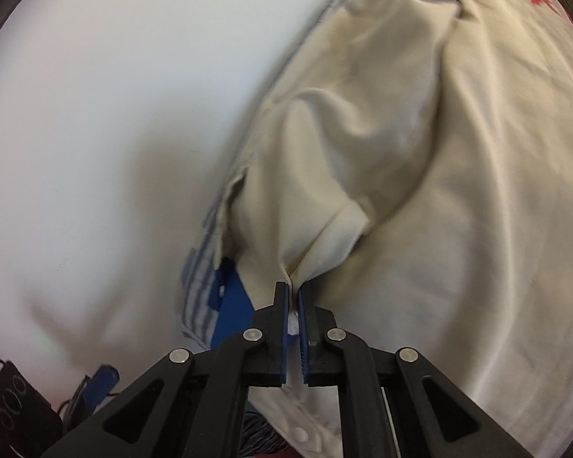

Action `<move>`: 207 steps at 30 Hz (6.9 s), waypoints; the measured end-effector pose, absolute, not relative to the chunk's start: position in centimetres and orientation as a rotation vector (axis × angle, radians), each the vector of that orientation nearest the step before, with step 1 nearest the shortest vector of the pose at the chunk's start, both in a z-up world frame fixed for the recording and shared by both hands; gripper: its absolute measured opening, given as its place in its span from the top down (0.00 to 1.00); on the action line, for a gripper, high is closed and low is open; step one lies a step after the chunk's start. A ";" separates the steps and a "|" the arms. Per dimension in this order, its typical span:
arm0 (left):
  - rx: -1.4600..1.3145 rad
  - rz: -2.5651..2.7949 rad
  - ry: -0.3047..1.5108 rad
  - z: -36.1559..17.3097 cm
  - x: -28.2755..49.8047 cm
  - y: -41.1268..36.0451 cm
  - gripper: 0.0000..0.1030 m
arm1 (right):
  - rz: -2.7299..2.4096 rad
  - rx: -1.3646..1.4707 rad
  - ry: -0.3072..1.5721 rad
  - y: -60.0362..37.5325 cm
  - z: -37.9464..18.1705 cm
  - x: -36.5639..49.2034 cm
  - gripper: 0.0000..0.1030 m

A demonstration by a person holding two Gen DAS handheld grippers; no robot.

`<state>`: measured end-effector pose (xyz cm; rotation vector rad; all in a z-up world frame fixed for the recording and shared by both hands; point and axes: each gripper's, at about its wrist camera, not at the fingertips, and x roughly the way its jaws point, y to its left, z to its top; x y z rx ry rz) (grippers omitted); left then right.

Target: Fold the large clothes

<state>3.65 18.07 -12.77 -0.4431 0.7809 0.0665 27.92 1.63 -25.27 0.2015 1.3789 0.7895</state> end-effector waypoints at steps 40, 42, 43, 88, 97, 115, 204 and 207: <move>-0.235 0.116 0.783 -11.9 11.7 19.2 0.85 | 0.745 0.289 1.158 -3.7 -27.6 32.0 0.73; -0.231 0.108 0.774 -11.8 11.3 19.0 0.85 | 0.721 0.293 1.205 -2.7 -30.5 33.0 0.73; -0.224 0.103 0.773 -11.9 11.2 18.9 0.85 | 0.712 0.298 1.232 -2.5 -31.5 33.3 0.73; 0.058 -0.220 0.847 -14.1 8.3 9.3 0.82 | 0.519 0.294 1.046 -10.4 -21.1 39.2 1.00; 0.034 -0.374 0.887 -14.7 5.5 6.6 0.62 | 0.408 0.439 1.132 -18.7 -27.6 37.9 1.00; -0.682 -0.287 1.110 -21.0 10.3 19.5 0.53 | 0.672 0.366 1.315 -17.6 -29.1 24.4 0.51; -0.527 -0.194 0.970 -19.2 10.0 18.5 0.86 | 0.503 -0.029 1.003 -7.7 -24.2 31.0 0.68; -0.537 -0.204 0.962 -19.0 10.2 18.3 0.87 | 0.469 -0.006 0.994 -7.2 -23.6 33.1 0.69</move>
